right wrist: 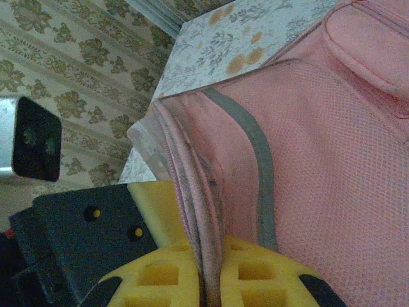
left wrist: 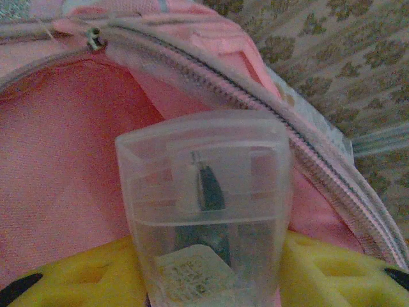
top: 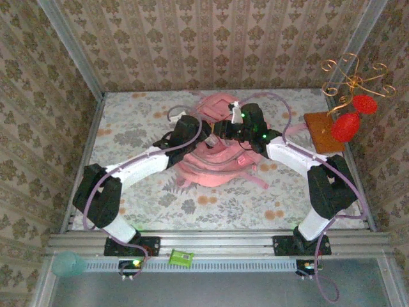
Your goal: Pack books, pencil case, and school supplies into a backpack
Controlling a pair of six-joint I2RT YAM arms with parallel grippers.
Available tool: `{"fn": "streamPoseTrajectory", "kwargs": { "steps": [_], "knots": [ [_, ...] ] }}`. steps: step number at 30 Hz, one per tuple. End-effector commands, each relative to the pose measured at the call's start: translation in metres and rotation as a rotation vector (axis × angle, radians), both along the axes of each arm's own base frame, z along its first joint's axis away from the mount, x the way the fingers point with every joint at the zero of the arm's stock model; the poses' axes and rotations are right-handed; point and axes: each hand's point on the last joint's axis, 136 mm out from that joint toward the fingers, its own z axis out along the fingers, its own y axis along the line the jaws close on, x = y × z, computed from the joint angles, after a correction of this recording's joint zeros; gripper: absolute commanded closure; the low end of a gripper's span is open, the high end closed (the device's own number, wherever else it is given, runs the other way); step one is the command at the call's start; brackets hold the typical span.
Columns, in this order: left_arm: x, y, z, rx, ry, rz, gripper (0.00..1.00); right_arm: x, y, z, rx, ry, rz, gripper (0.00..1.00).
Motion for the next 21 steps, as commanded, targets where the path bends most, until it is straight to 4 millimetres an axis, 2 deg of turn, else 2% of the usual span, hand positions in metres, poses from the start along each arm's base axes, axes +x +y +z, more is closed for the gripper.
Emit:
{"fn": "streamPoseTrajectory", "kwargs": {
  "steps": [1, 6, 10, 14, 18, 21],
  "knots": [
    [-0.005, 0.010, -0.009, 0.009, 0.009, 0.032, 0.40, 0.009, 0.010, 0.065, 0.107, -0.141, 0.021, 1.00],
    [-0.005, 0.011, 0.006, 0.068, -0.024, -0.031, 0.24, 0.009, 0.010, 0.063, 0.080, -0.141, 0.033, 1.00],
    [-0.008, 0.015, 0.014, 0.093, -0.041, -0.066, 0.19, 0.008, 0.006, 0.060, 0.073, -0.136, 0.037, 1.00],
    [-0.014, 0.023, 0.035, 0.126, -0.091, -0.109, 0.18, 0.004, 0.002, 0.049, 0.007, -0.143, 0.058, 1.00],
    [-0.027, 0.047, 0.051, 0.190, -0.126, -0.140, 0.18, -0.011, -0.001, 0.032, -0.096, -0.135, 0.141, 1.00],
    [-0.032, 0.076, 0.043, 0.237, -0.093, -0.123, 0.19, -0.034, -0.003, 0.020, -0.163, -0.139, 0.254, 1.00]
  ]
}}
